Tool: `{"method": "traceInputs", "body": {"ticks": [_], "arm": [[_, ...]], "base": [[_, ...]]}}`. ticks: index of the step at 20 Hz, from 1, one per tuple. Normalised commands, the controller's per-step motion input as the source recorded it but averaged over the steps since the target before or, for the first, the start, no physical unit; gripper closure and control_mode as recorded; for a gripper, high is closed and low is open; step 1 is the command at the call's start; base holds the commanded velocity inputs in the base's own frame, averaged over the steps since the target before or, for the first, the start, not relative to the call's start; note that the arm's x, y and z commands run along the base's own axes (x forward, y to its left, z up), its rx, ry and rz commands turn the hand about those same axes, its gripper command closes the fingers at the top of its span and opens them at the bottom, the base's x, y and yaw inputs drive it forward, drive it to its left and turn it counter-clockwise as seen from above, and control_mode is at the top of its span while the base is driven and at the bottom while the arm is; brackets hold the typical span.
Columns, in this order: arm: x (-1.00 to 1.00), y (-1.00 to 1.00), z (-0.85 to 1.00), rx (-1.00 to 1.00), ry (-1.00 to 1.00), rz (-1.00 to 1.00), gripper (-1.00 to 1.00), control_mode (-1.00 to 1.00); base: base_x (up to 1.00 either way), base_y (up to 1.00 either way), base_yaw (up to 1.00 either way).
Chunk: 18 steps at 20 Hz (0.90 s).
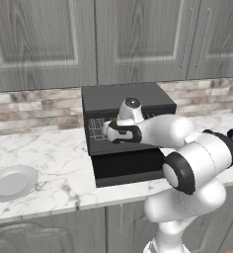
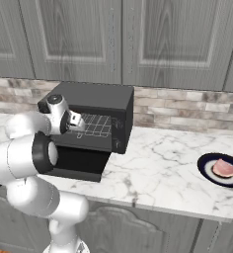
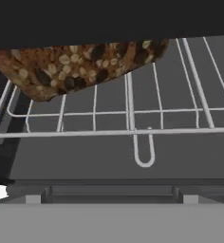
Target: Open the toaster oven door. Place the bread on the top rack in the toaster oven and place the steak on the bottom rack.
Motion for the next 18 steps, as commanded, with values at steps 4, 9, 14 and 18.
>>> {"method": "traceInputs", "body": {"ticks": [4, 9, 14, 18], "arm": [[-0.61, 0.00, -0.06, -0.03, 0.00, 0.12, -1.00, -1.00], [-0.03, -0.20, -0.08, -0.05, 0.00, 0.05, -1.00, -1.00], [0.20, -0.03, -0.16, -0.12, 0.00, 0.01, -1.00, -1.00], [0.30, -0.03, -0.08, -0.09, 0.00, 0.00, -1.00, -1.00]], "base": [[0.00, 0.00, 0.00], [0.00, 0.00, 0.00], [0.00, 0.00, 0.00], [0.00, 0.00, 0.00]]}}
